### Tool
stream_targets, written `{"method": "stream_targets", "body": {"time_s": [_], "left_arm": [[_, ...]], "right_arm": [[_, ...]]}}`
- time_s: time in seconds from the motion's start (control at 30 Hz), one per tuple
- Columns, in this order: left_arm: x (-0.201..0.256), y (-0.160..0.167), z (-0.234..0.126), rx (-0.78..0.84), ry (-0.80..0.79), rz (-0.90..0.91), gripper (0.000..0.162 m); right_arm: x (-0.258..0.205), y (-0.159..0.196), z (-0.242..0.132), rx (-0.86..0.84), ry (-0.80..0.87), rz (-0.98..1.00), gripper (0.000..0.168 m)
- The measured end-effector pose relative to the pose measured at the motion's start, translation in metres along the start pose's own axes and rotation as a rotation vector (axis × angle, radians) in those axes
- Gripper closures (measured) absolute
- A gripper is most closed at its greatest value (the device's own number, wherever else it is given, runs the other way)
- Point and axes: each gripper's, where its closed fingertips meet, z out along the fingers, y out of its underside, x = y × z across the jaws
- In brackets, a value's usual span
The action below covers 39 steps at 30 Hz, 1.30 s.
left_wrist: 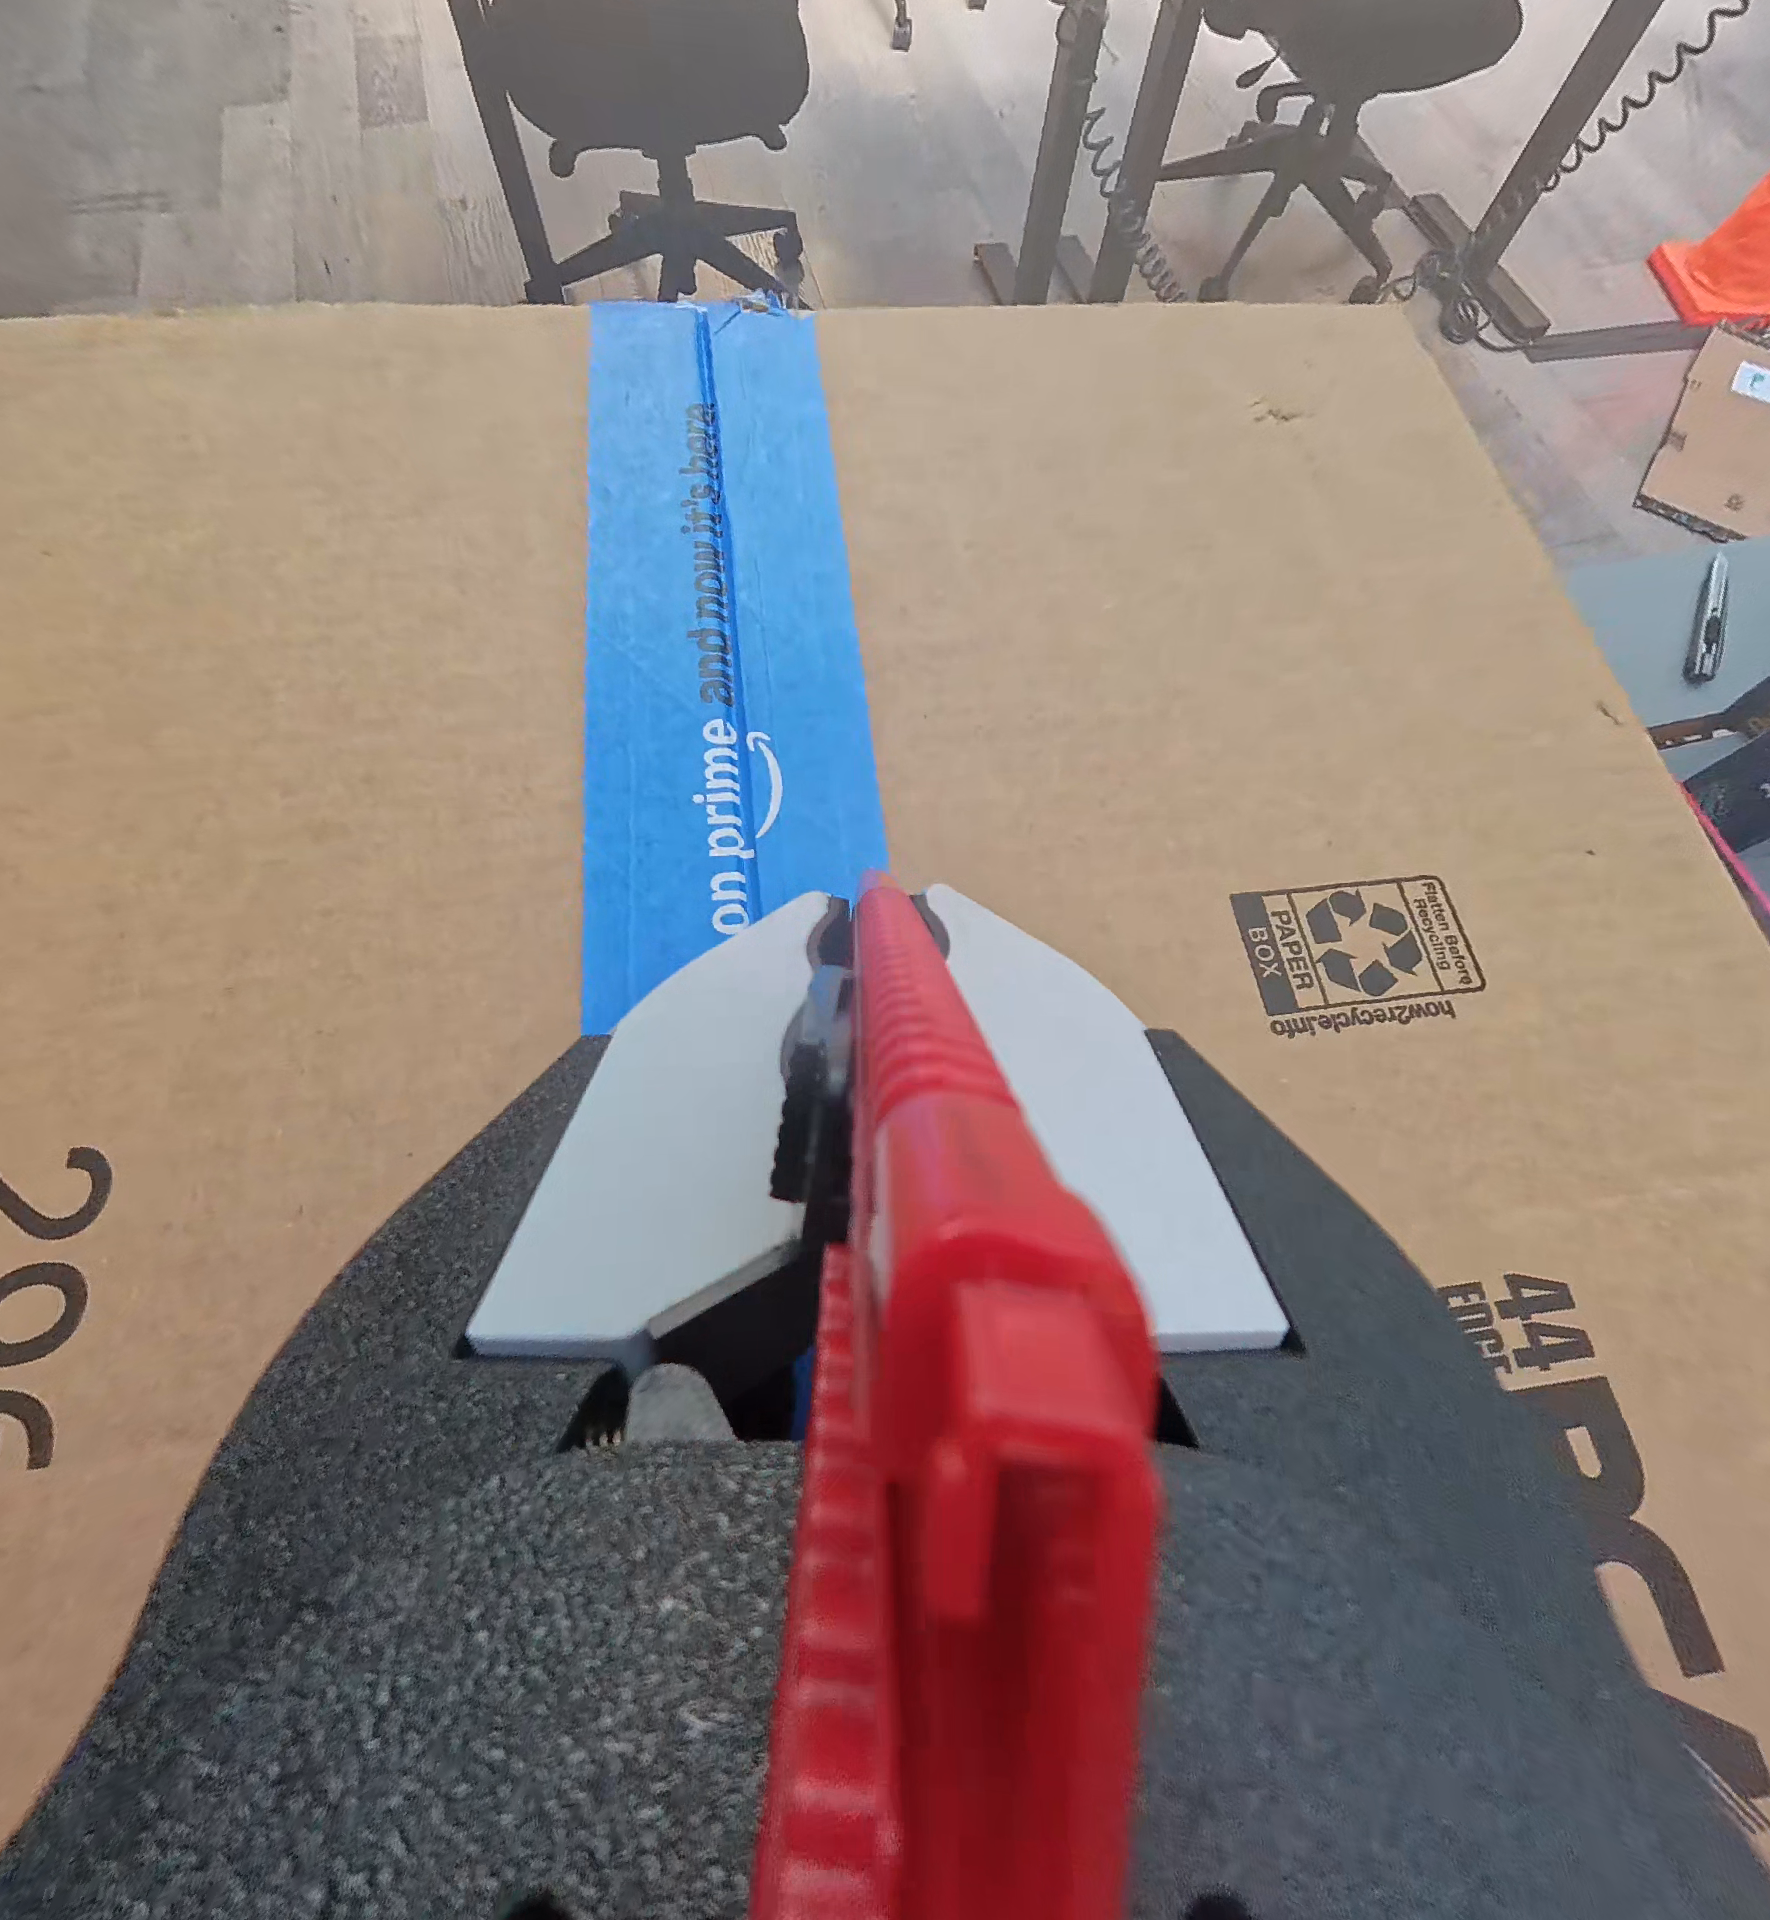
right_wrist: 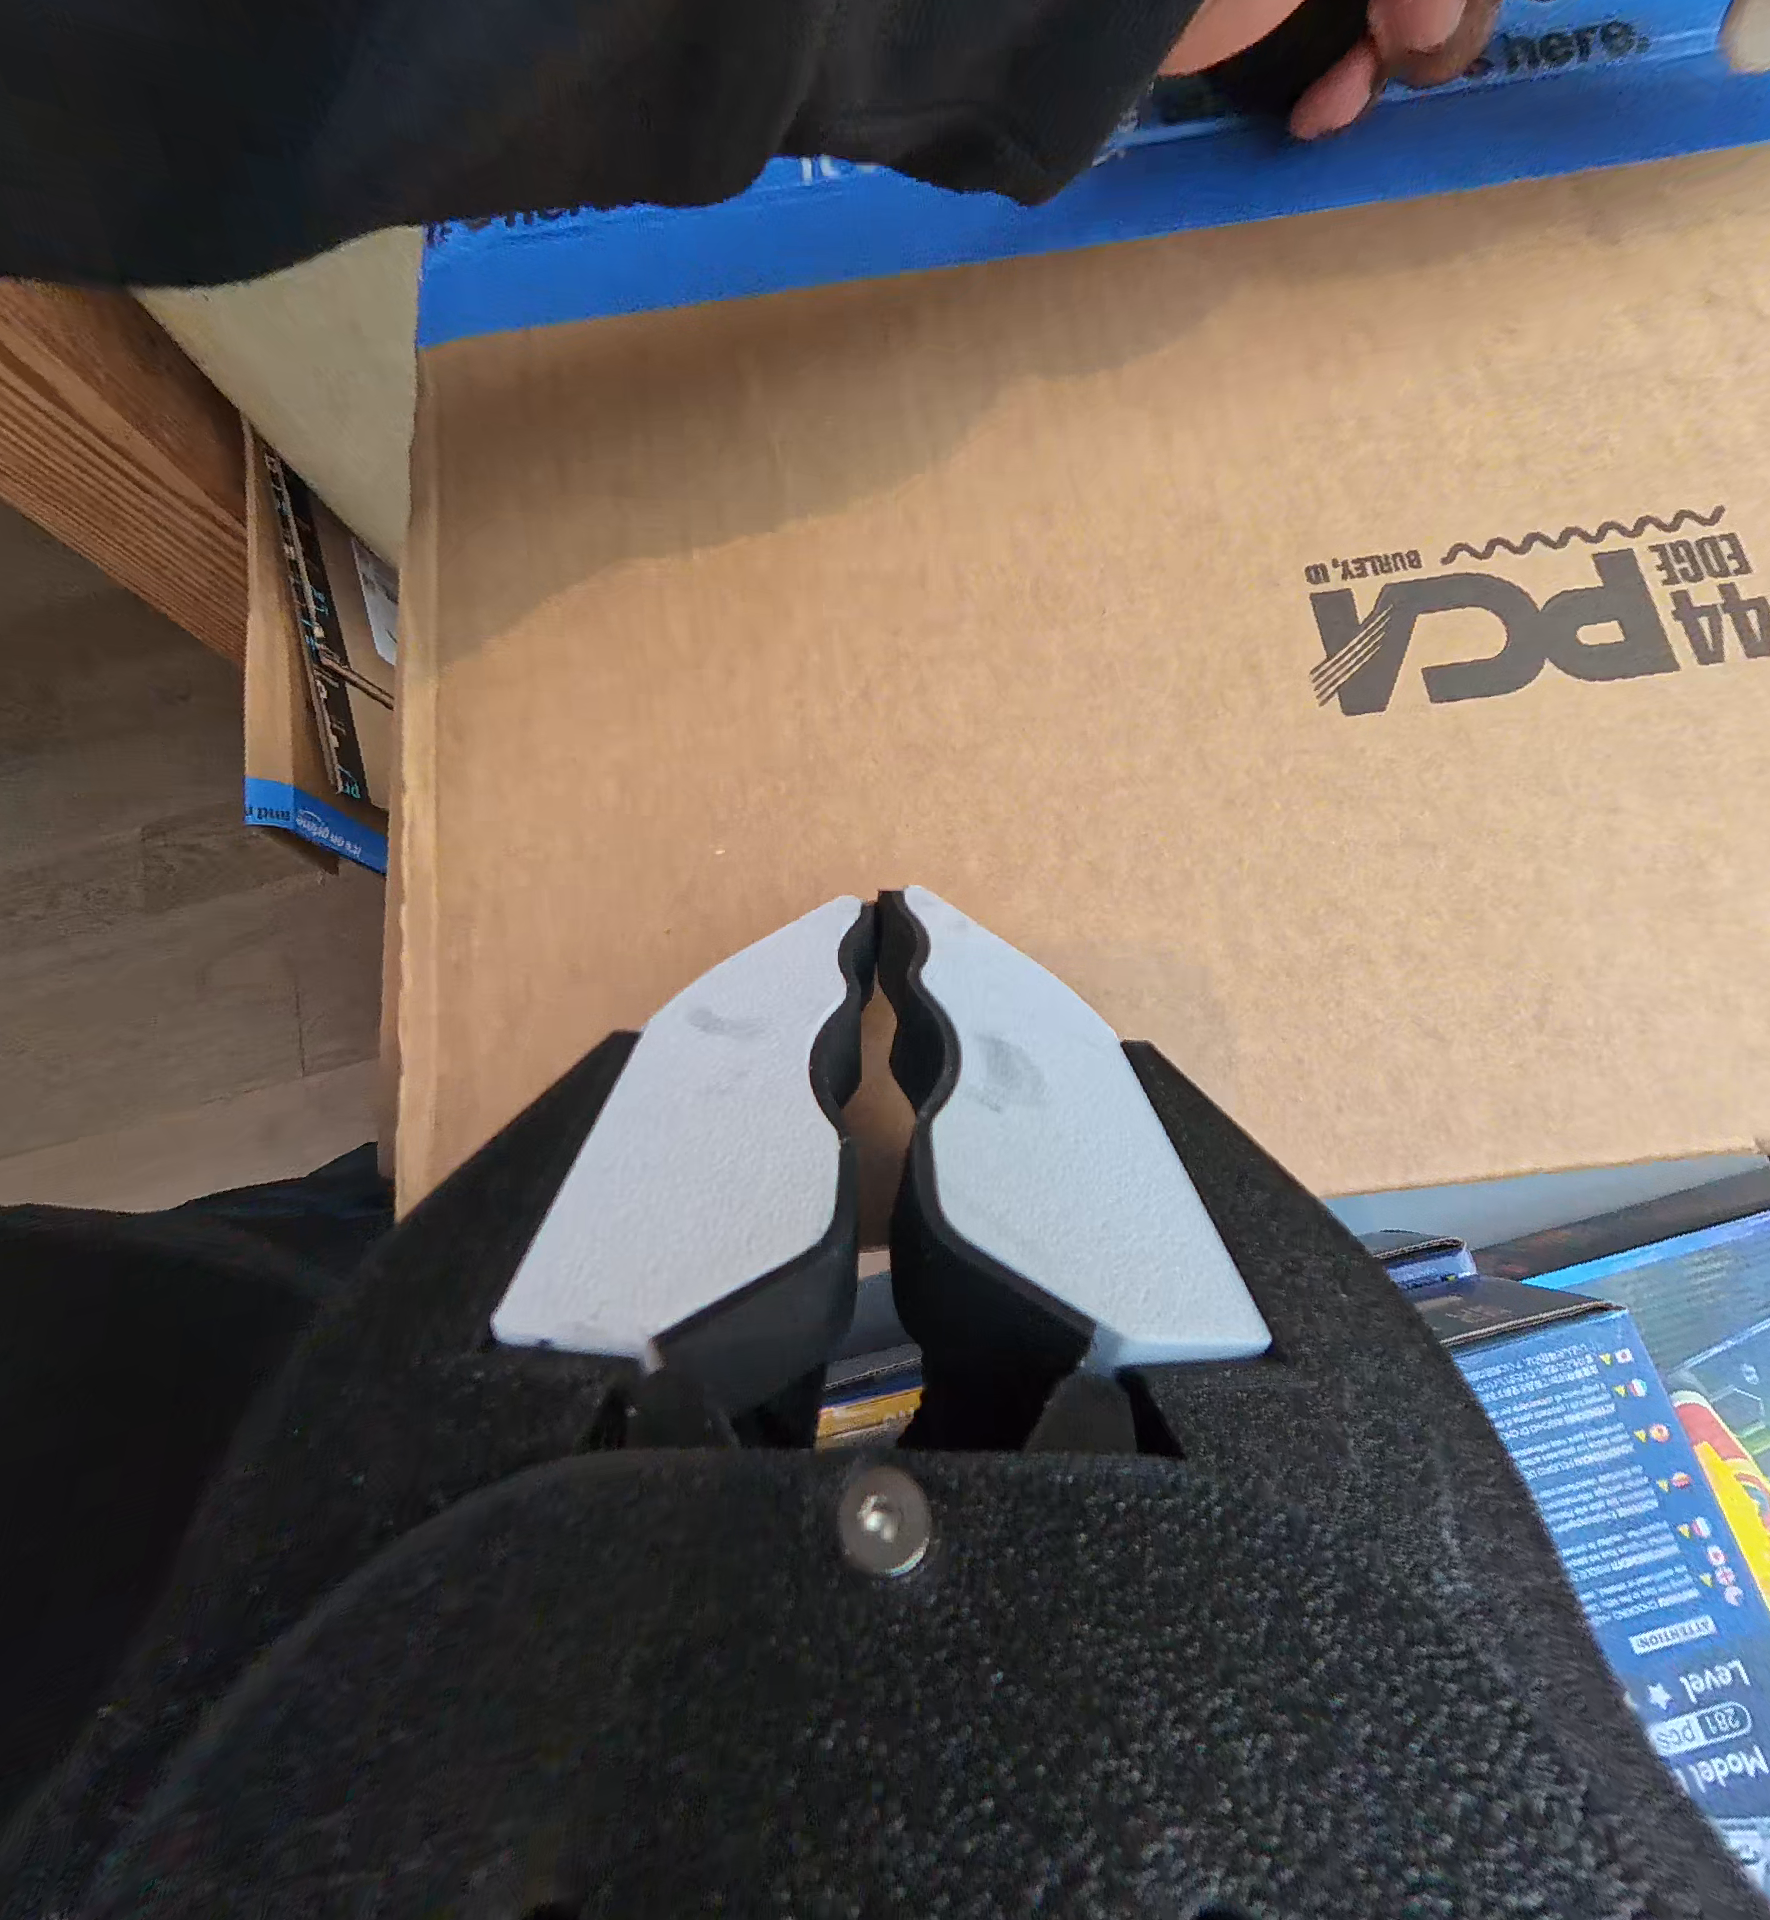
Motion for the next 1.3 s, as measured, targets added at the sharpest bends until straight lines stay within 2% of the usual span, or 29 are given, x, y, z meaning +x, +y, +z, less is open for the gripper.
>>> {"method": "stream_targets", "body": {"time_s": [0.13,0.27,0.4,0.57,0.67,0.9,1.03,1.2,1.3], "left_arm": [[-0.009,-0.012,-0.001,0.012,0.026,-0.067,0.151],[-0.024,-0.056,0.011,0.137,0.057,-0.135,0.151],[-0.040,-0.091,0.069,0.118,0.086,-0.121,0.151],[-0.059,-0.116,0.137,0.088,0.080,-0.087,0.151],[-0.061,-0.125,0.156,0.071,0.083,-0.053,0.151],[-0.063,-0.128,0.171,0.025,0.084,-0.029,0.151],[-0.062,-0.138,0.176,0.031,0.079,-0.021,0.151],[-0.064,-0.132,0.182,0.011,0.047,-0.029,0.151],[-0.063,-0.130,0.182,0.001,0.036,-0.009,0.150]], "right_arm": [[-0.002,-0.001,0.002,-0.009,-0.026,0.016,0.168],[-0.001,-0.003,0.005,-0.033,-0.062,0.043,0.168],[-0.003,-0.004,0.007,-0.058,-0.094,0.065,0.168],[-0.006,-0.005,0.007,-0.082,-0.149,0.086,0.168],[-0.002,-0.007,0.005,-0.093,-0.167,0.093,0.168],[0.033,-0.020,0.011,-0.062,-0.127,0.112,0.168],[0.057,-0.026,0.015,-0.062,-0.054,0.088,0.168],[0.091,-0.030,0.018,-0.067,0.070,0.083,0.168],[0.095,-0.028,0.021,-0.077,0.064,0.100,0.168]]}}
